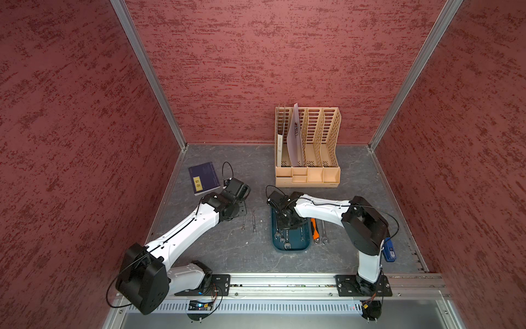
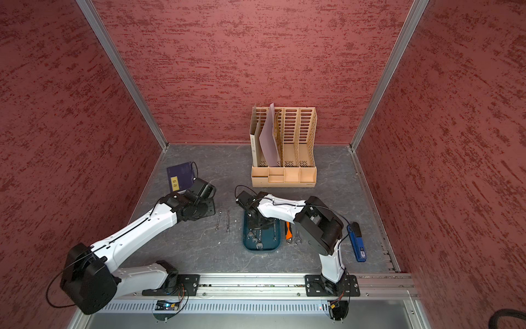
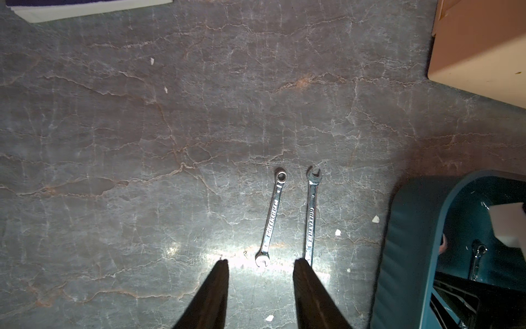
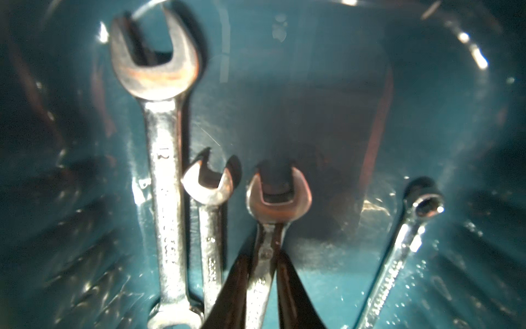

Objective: Take out the wrench from the storage box
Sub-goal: Pick up the wrench from the storage box.

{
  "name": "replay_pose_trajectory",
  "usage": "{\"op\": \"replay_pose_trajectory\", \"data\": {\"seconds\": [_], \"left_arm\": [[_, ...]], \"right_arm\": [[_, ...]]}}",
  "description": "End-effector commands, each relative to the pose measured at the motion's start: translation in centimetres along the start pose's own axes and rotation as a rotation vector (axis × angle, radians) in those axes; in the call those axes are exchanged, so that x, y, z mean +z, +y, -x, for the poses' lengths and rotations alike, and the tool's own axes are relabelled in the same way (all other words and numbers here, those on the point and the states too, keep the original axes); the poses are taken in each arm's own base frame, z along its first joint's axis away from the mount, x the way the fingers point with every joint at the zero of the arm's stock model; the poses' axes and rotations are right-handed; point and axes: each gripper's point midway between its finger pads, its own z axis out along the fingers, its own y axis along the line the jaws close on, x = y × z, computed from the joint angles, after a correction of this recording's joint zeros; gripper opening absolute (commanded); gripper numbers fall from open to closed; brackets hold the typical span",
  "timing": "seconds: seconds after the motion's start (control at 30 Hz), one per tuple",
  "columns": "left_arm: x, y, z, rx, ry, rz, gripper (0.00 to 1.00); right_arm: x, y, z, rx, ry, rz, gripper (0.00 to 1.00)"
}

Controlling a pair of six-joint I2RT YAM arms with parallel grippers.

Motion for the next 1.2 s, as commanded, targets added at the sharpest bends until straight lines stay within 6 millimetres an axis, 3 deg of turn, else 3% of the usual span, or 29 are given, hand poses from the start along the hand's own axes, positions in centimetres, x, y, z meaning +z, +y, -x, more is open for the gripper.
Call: {"op": "replay_pose_trajectory", "data": {"seconds": [0.0,0.3,0.47,0.8,1.17], "left_arm": [[-0.2,0.1,0.2,-0.015,-0.016,-0.013,0.41],[-0.1,0.0,0.1,-0.018,-0.009,-0.019,0.41],[-0.1,0.0,0.2,-0.019,-0.006,-0.020,0.41],[-0.3,-0.4,0.5,-0.015,-0.005,-0.028,0.41],[-0.5,-0.5,0.5,-0.014,-0.001,-0.033,0.41]], "right_arm": [[2.0,-1.0,-0.7,-0.026,0.030,-0.069,0.18],[1.2,-1.1,0.1,-0.050,0.006,-0.067,0.15],[-0.3,-0.7,0.7,-0.055,-0.016,-0.024,0.14],[-5.4,-1.1,2.0,-0.063,-0.095,0.025,0.13],[-12.5,-5.1,3.9,-0.006,-0.228,0.067,0.13]]}}
